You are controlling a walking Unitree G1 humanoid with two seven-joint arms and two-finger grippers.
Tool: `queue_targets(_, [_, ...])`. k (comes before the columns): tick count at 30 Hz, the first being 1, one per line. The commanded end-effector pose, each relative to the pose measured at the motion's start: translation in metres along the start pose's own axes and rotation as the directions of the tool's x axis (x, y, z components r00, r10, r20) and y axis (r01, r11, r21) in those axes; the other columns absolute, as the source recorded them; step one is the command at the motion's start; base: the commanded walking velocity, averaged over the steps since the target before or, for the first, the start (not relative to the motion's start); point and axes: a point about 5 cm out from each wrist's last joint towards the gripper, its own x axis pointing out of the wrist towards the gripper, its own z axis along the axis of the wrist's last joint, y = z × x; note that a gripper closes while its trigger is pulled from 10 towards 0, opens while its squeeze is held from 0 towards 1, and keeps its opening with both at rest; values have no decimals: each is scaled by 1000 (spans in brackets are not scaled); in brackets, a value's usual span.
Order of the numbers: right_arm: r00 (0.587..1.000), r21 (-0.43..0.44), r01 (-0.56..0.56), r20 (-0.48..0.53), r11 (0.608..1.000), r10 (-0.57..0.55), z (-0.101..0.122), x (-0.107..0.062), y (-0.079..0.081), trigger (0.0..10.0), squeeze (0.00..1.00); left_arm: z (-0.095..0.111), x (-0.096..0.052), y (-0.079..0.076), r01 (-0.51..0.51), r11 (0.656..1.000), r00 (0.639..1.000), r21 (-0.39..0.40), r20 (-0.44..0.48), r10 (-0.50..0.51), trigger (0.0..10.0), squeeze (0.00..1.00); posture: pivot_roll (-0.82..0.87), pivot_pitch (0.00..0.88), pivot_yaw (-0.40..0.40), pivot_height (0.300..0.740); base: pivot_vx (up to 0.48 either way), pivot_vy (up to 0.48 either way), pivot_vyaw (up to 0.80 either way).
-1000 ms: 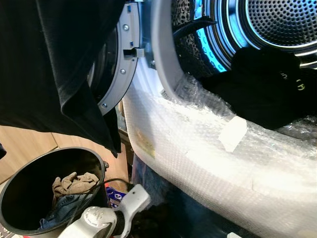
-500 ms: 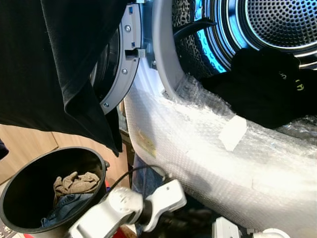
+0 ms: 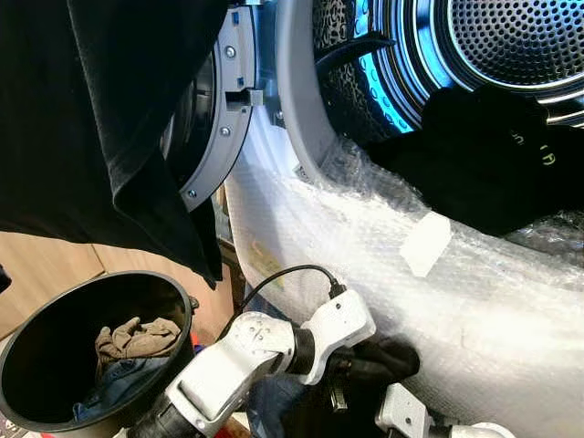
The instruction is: Clothes washing
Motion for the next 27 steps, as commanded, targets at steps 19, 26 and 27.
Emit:
queue_targets(19, [989, 100, 148, 8, 984, -150, -4, 20, -12, 0, 0, 17, 0, 5, -26, 998, 997, 51, 69, 23, 0, 0, -8, 8, -35, 740, 0, 0, 0])
queue_targets(26, [977, 90, 211, -7, 973, -211, -9, 23, -16, 0, 0, 18, -1, 7, -50, 998, 996, 47, 74, 47, 0, 0, -7, 7, -28, 740, 0, 0, 0])
queue_targets(27, [976, 85, 218, -6, 972, -218, -9, 23, -17, 0, 0, 18, -2, 8, -52, 998, 996, 46, 75, 49, 0, 0, -7, 7, -28, 740, 0, 0, 0])
